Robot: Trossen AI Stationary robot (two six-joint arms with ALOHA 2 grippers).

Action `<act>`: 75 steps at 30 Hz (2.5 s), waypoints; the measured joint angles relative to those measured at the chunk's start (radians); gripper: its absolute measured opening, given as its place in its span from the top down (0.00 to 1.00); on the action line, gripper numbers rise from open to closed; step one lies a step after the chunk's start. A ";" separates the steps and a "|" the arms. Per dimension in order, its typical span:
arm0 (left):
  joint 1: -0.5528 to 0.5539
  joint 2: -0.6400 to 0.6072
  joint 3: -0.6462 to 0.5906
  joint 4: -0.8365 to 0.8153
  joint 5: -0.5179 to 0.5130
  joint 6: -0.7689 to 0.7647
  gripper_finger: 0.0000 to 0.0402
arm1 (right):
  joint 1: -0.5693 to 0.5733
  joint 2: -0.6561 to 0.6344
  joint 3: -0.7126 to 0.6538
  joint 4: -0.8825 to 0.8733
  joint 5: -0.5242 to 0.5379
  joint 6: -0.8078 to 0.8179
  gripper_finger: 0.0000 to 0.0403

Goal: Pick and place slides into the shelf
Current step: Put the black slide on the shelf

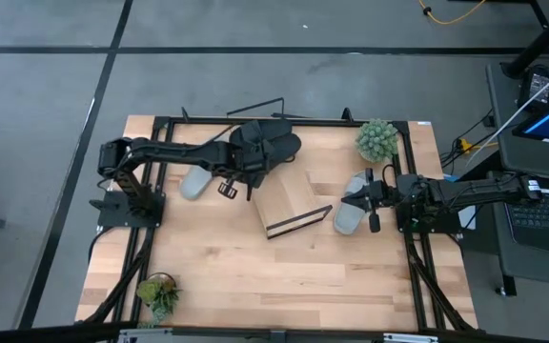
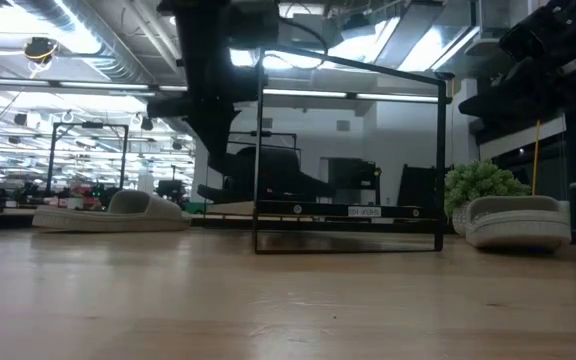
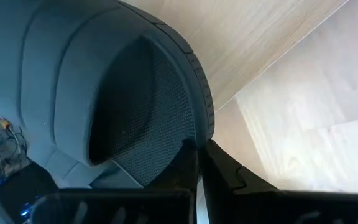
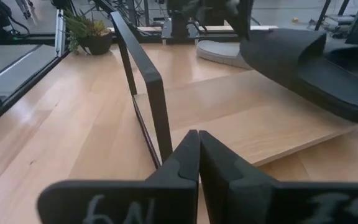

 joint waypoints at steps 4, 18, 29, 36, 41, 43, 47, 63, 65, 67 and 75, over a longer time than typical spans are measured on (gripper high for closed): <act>0.031 0.000 -0.034 0.048 0.030 0.046 1.00 | 0.000 0.000 0.000 0.008 0.000 -0.013 0.98; 0.125 0.000 -0.054 0.076 0.113 0.090 1.00 | 0.000 0.000 0.000 0.013 0.003 -0.037 0.98; 0.135 0.000 -0.054 0.066 0.137 0.088 1.00 | 0.000 0.000 0.000 0.015 0.003 -0.039 0.98; 0.146 0.000 -0.054 0.046 0.138 0.082 1.00 | 0.000 0.000 0.000 0.019 0.003 -0.036 0.98; 0.183 0.000 -0.054 0.039 0.147 0.073 1.00 | 0.000 0.000 0.000 0.028 0.003 -0.031 0.98; 0.195 0.000 -0.054 0.038 0.156 0.066 1.00 | 0.000 0.000 0.000 0.028 0.003 -0.031 0.98; 0.214 0.000 -0.054 0.040 0.210 0.062 1.00 | 0.000 0.000 0.000 0.027 0.003 -0.031 0.98; 0.231 0.000 -0.054 0.048 0.210 0.029 0.88 | 0.000 0.000 0.000 0.027 0.003 -0.009 0.98; 0.237 0.000 -0.054 0.050 0.209 0.029 0.86 | 0.000 0.000 0.000 0.027 0.003 -0.004 0.98; 0.241 0.000 -0.054 0.050 0.207 0.029 0.84 | 0.000 0.000 0.000 0.027 0.003 -0.004 0.98; 0.241 0.000 -0.054 0.050 0.184 0.004 0.80 | 0.000 0.000 0.000 0.027 0.003 -0.005 0.98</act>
